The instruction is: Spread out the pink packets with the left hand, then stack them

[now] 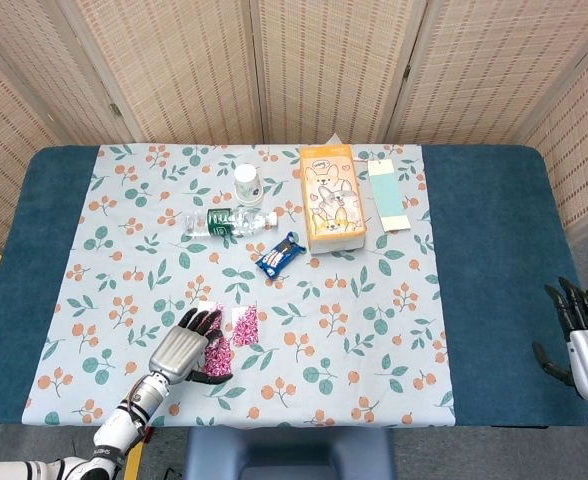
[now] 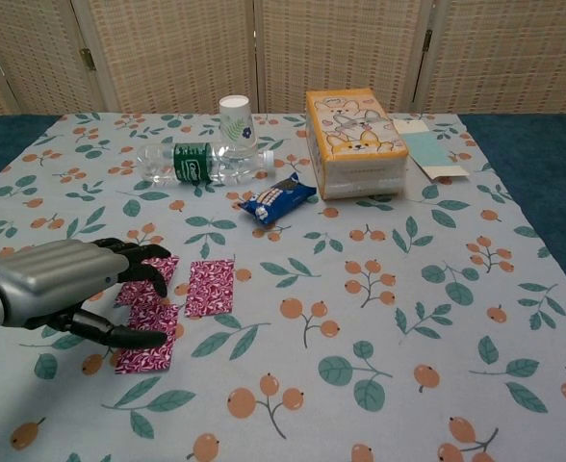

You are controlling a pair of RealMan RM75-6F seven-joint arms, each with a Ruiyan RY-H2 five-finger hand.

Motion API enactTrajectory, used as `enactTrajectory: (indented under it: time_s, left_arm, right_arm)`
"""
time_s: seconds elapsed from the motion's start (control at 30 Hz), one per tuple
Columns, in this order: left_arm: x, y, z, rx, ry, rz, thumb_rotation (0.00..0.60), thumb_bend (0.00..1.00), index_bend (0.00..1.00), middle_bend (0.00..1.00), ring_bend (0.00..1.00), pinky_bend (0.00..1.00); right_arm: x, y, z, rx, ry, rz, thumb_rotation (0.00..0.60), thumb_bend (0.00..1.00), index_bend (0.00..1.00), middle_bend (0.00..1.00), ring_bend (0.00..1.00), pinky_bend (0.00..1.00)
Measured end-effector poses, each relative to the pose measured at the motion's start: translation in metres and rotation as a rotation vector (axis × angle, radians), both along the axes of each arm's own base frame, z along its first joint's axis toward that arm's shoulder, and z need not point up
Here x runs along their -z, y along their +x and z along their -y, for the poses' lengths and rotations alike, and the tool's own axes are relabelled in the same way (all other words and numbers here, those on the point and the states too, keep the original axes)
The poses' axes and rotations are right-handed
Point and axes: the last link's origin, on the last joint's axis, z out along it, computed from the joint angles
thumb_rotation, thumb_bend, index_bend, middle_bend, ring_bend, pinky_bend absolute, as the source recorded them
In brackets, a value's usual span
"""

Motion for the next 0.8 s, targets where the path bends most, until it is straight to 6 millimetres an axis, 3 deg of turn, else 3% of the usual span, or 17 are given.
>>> enactTrajectory:
  time_s: [0.37, 0.8]
  left_arm:
    - [0.006, -0.003, -0.006, -0.021, 0.002, -0.021, 0.121, 0.14, 0.25, 0.00, 0.00, 0.00]
    - [0.009, 0.000, 0.011, 0.017, -0.031, -0.027, 0.121, 0.14, 0.26, 0.00, 0.00, 0.00]
  right_arm:
    - [0.000, -0.001, 0.001, 0.004, 0.001, 0.000, 0.600, 0.39, 0.00, 0.00, 0.00, 0.00]
    - [0.000, -0.002, 0.000, 0.010, 0.002, 0.001, 0.600, 0.39, 0.00, 0.00, 0.00, 0.00]
